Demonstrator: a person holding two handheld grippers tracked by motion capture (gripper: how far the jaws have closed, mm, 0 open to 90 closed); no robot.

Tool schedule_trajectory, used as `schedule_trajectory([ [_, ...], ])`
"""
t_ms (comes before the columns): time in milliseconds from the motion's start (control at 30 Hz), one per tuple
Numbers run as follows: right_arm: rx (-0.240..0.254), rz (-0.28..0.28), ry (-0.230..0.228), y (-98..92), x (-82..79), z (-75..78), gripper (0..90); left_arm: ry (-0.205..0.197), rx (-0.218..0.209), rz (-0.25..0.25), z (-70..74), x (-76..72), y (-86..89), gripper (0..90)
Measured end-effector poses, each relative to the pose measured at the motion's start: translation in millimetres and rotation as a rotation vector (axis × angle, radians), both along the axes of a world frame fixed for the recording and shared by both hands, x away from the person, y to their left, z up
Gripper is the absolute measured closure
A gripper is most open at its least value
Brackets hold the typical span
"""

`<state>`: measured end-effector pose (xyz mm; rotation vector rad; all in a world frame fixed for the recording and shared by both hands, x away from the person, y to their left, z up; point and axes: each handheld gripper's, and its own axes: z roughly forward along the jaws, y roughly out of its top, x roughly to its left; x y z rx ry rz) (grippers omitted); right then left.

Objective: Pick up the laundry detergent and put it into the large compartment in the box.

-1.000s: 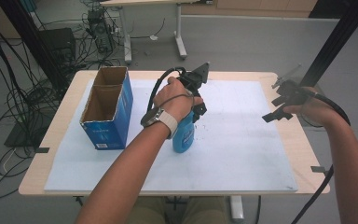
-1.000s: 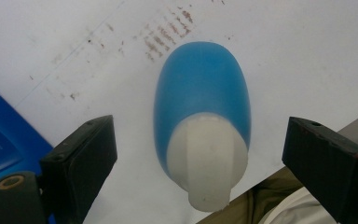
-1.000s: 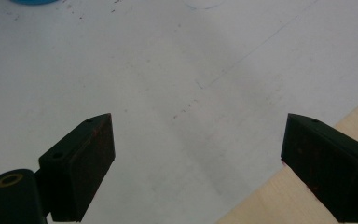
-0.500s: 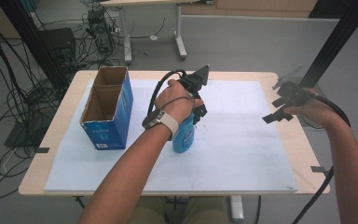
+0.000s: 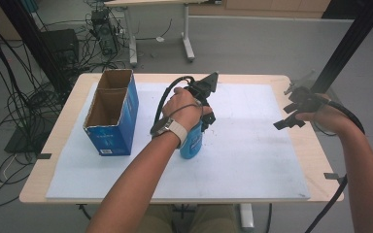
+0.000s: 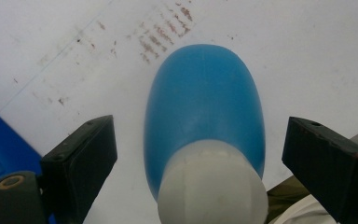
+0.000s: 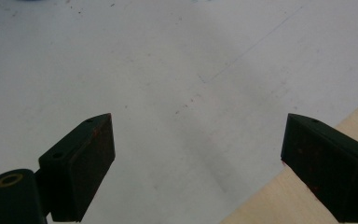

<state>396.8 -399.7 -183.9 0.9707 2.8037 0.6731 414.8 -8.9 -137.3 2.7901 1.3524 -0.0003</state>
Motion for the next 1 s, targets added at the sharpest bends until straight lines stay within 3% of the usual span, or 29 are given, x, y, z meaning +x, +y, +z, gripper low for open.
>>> schedule_trajectory([
  [1000,0.012,-0.007,0.004,-4.1,-4.5,-8.6,9.6,-0.006,0.002,0.007,-20.9,-1.9,-1.4,16.4],
])
